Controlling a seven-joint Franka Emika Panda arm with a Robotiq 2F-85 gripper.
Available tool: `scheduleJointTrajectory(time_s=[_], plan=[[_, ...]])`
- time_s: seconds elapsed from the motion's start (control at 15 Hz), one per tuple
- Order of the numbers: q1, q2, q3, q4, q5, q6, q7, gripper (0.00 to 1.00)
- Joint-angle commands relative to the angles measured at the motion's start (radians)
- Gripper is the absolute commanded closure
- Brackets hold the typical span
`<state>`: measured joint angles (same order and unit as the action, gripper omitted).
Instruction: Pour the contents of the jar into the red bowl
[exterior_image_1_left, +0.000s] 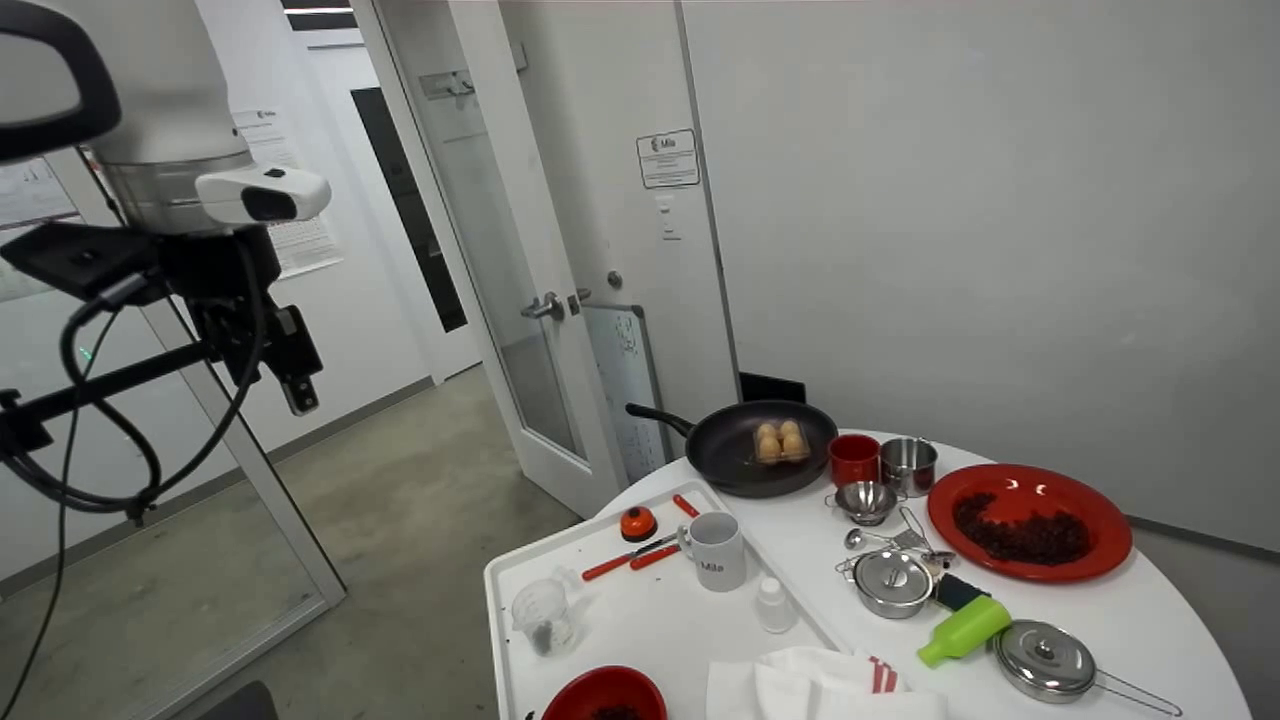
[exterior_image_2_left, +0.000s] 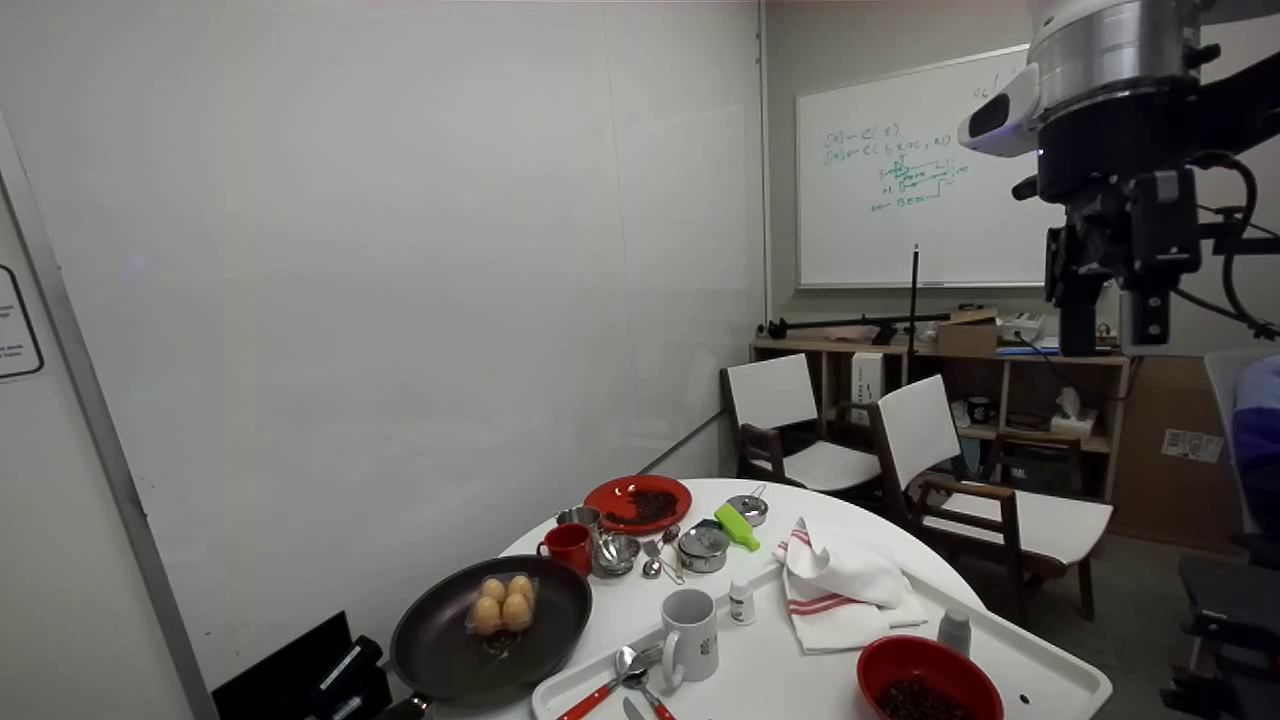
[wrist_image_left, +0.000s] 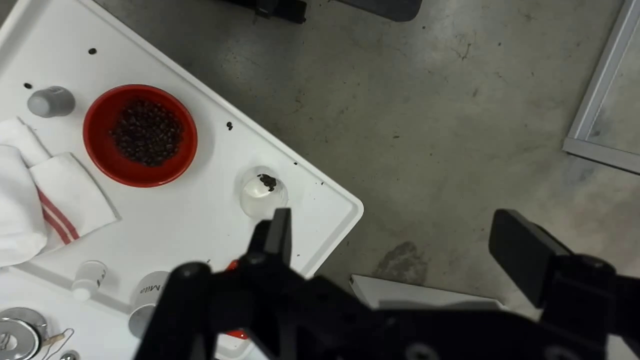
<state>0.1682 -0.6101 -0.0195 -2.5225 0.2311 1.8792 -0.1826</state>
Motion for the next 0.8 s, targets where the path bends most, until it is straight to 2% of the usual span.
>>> scheduleJointTrajectory(time_s=[0.0,0.07,0.2,0.4,0.53,0.73], plan=[[-0.014,0.003,0.011,0.002,0.006,-0.003,-0.006,0.0],[-0.041,-0.013,0.025,-0.013,-0.034,-0.037,0.042,0.0],[-0.043,0.016,0.01,-0.044,-0.006,-0.034,0.039,0.0],[-0.011,0.116,0.028,-0.066,0.053,0.159,-0.002,0.0],[0.003,0.192,0.096,-0.051,-0.002,0.312,0.029,0.0],[0.012,0.334,0.176,-0.006,-0.099,0.454,0.067,0.0]])
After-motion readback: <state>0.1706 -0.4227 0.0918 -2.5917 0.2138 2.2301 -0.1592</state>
